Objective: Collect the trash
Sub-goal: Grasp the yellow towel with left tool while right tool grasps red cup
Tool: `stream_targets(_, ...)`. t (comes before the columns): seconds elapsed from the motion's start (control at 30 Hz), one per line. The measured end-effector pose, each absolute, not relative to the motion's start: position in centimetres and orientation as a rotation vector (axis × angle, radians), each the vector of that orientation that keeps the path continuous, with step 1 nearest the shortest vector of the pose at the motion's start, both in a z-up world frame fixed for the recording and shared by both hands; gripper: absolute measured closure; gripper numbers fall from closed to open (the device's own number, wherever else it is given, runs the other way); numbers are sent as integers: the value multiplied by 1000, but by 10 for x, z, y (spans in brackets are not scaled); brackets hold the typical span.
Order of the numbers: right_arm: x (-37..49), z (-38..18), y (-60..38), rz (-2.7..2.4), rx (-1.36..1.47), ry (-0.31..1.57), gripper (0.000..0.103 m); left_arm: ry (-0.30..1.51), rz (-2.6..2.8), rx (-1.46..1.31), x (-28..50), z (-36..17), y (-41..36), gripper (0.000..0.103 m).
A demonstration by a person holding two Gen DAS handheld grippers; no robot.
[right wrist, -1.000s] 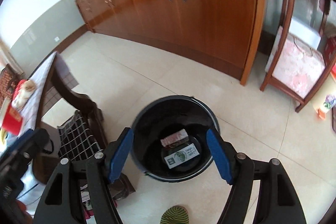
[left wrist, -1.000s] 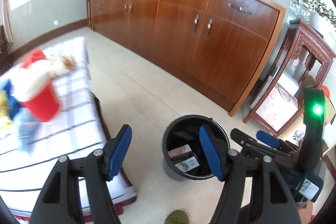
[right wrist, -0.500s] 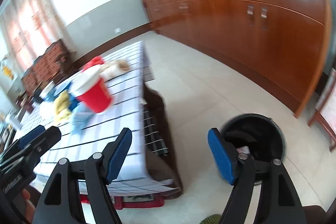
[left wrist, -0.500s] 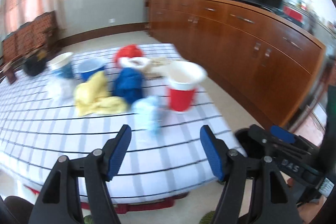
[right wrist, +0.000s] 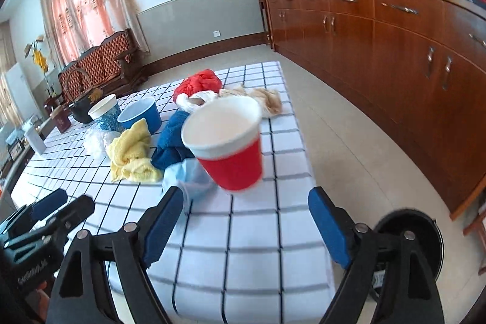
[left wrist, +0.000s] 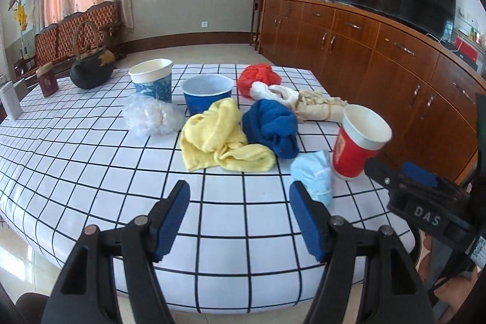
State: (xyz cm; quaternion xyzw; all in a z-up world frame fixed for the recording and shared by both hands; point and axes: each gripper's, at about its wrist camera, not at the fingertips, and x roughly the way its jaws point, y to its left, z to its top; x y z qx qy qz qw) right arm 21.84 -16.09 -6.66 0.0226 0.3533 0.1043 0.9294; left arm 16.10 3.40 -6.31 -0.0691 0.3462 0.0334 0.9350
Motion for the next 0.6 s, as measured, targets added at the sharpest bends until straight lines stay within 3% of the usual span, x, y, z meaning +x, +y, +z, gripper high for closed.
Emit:
stream_targets(0.53,280,-91,-140,199,56,754,16,750,69,-178,205,-78,52,34)
stream_targets(0.6,284,-92,-139,204,65,747,23,760,69,-186,211,-81,53,34)
